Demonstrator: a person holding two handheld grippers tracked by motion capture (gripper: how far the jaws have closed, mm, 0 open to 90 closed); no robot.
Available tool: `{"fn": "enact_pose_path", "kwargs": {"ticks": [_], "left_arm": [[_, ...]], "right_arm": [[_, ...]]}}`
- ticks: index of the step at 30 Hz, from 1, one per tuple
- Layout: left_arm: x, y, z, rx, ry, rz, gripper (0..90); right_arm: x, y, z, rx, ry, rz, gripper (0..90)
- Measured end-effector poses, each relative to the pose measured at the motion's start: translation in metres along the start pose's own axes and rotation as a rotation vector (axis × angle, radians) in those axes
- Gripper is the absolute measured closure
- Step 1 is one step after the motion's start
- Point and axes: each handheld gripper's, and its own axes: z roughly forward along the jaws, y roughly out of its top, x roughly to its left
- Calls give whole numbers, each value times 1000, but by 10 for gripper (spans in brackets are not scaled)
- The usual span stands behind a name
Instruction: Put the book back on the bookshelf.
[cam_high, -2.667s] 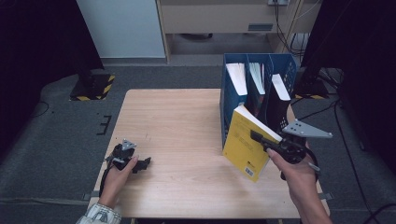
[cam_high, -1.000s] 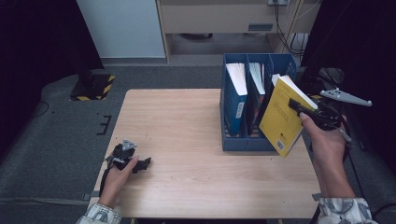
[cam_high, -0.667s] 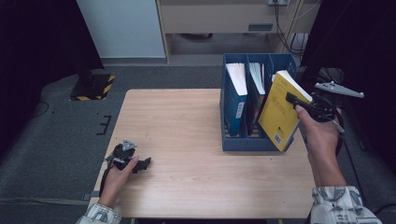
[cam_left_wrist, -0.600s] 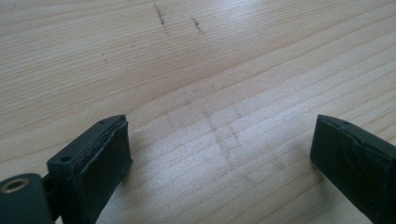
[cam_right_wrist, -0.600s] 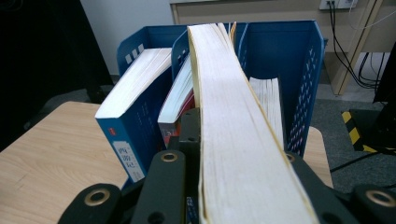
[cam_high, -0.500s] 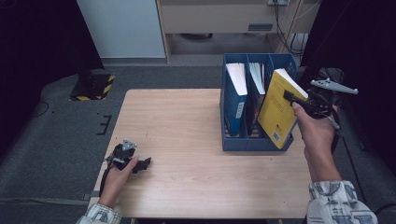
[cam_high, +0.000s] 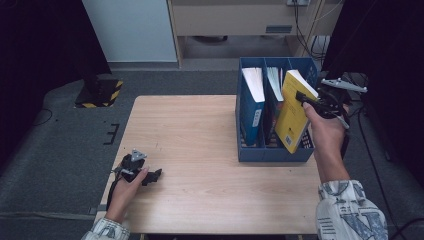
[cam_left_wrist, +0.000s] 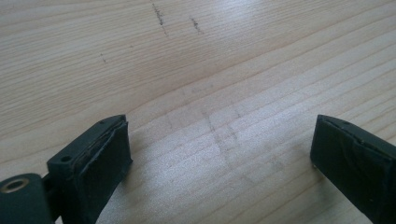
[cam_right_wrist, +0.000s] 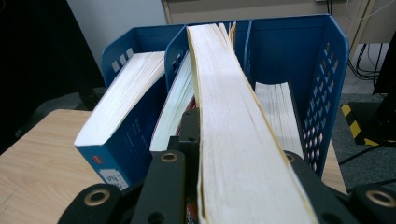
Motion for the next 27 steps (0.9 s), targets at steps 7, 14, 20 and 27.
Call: {"fn": "enact_pose_path", "kwargs": {"ticks": [7,14,20,27], "left_arm": [[-1,0,1,-1,0,2,41],[-1,0,1,-5,-2,-1,41],[-1,0,1,-6,-3,-1,41],[-1,1,1,-1,-2,6,40]], "right_arm": [[-1,2,9,8,-14,27,751],[-2,5,17,3,-23,64,750],[-7,4,22,-10,-26,104,750],[-11,3,26,-30,-25,140,749]]}}
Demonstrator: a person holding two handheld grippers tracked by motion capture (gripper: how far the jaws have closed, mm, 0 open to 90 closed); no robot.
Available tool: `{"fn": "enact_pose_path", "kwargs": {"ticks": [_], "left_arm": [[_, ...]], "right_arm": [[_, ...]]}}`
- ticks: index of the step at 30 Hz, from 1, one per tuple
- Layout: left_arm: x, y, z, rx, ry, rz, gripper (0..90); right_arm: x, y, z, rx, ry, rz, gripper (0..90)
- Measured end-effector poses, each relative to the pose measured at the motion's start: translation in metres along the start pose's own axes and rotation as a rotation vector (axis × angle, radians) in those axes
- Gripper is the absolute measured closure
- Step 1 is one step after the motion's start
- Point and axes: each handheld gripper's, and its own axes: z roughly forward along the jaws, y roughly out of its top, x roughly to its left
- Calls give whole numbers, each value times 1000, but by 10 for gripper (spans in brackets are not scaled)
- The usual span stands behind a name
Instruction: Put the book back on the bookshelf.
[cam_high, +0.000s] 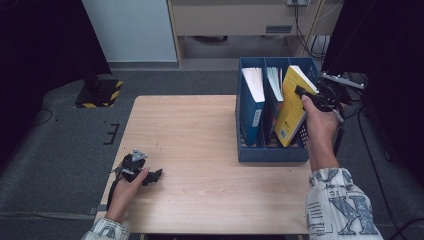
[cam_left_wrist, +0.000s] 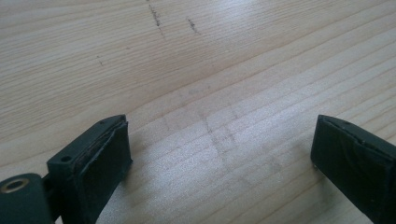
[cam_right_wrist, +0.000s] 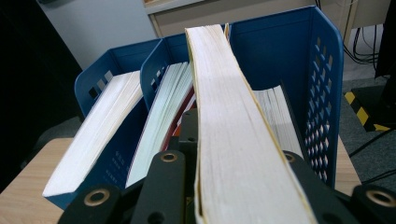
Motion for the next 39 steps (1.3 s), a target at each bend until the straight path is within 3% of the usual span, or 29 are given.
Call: {"fn": "enact_pose_path", "kwargs": {"ticks": [21,39], "left_arm": [[0,0,0,0,-2,1,41],[1,1,0,0,-6,3,41]], "right_arm": [[1,-3,9,-17,1,17,747],[5,-14,30,-48,-23,-20,748]]}}
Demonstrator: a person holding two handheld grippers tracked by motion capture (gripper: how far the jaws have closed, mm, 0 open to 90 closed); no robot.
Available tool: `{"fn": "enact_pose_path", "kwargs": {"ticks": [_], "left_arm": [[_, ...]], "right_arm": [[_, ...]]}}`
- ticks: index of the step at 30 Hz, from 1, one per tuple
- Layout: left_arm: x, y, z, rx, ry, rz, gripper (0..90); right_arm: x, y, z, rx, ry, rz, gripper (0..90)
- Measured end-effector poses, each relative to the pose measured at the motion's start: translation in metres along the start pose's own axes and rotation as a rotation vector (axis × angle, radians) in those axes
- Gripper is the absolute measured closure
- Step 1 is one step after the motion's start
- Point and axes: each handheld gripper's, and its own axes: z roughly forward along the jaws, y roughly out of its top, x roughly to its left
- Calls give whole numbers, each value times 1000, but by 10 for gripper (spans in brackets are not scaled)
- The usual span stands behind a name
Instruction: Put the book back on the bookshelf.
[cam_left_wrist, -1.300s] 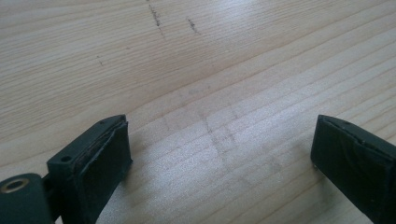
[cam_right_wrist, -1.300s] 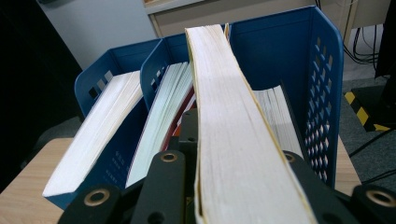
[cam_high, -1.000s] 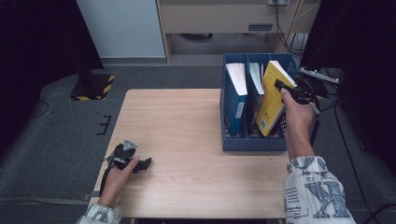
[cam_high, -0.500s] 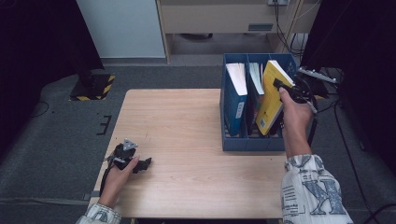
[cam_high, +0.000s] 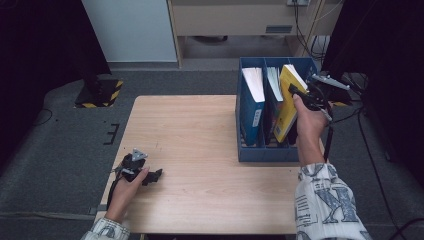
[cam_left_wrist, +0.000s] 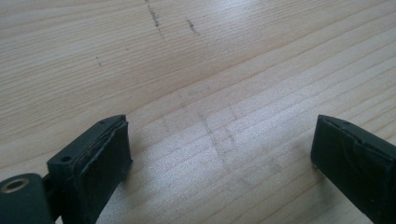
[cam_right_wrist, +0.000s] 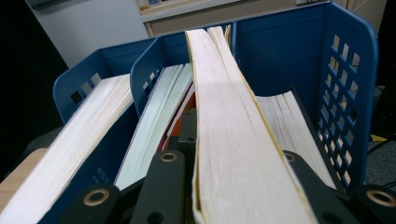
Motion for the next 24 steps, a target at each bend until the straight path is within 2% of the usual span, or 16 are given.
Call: {"fn": "enact_pose_path", "kwargs": {"ticks": [10,24], "left_arm": [[0,0,0,2,-2,5,41],[0,1,0,6,-5,14,41]], "right_arm": [[0,-19,12,8,-6,-17,747],[-2,-37,20,15,-11,-30,747]]}}
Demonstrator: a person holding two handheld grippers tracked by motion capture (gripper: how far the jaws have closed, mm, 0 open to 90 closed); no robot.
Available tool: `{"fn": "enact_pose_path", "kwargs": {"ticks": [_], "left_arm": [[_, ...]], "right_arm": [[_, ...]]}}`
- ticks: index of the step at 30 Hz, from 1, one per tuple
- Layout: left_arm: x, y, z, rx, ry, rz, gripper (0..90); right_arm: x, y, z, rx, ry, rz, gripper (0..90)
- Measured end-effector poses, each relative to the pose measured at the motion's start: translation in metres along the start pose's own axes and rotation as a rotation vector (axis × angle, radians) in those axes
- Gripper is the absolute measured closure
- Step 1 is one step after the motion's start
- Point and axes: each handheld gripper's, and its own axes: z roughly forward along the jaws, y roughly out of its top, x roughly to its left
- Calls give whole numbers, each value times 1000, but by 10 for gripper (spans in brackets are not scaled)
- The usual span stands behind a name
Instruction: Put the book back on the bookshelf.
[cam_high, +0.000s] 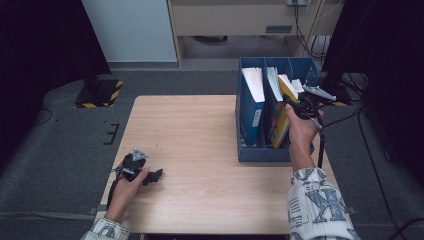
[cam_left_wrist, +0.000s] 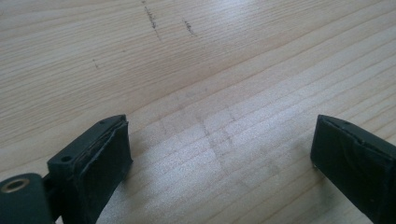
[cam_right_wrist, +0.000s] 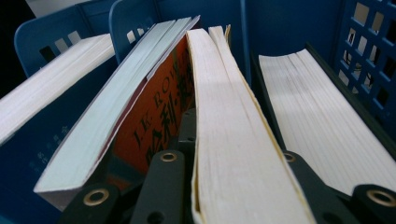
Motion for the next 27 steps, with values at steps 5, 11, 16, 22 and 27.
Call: {"fn": "enact_pose_path", "kwargs": {"ticks": [5,11,16,22,27], "left_arm": [[0,0,0,0,-1,0,42],[0,0,0,1,-1,2,42],[0,0,0,0,-2,3,42],[-1,0,0,-2,-2,0,42],[-1,0,0,-2,-4,0,43]], "right_arm": [[0,-4,1,7,-7,-6,747],[1,-7,1,10,-5,-18,746],[3,-7,1,16,-14,-32,744],[6,-7,1,12,-21,-30,726],[6,-7,-1,30,-28,-48,734]]}}
